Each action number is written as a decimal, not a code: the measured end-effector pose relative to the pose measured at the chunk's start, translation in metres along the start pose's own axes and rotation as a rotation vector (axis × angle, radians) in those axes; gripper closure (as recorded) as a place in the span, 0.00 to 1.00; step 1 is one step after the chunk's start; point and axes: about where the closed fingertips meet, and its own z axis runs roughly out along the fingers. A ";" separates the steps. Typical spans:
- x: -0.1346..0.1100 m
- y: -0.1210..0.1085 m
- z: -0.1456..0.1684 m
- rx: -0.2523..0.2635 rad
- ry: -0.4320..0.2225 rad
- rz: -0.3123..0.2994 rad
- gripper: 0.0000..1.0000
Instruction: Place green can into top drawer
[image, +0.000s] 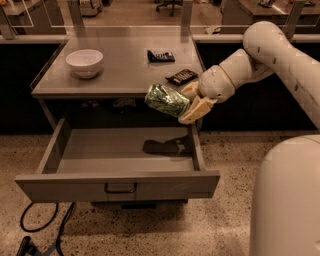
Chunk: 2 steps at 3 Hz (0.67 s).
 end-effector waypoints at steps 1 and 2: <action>-0.003 -0.022 0.014 0.028 0.057 -0.030 1.00; -0.014 -0.046 0.050 0.065 0.190 -0.046 1.00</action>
Offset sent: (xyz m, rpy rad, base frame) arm 0.0597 0.1007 -0.0787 -0.4266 -0.2032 -0.1552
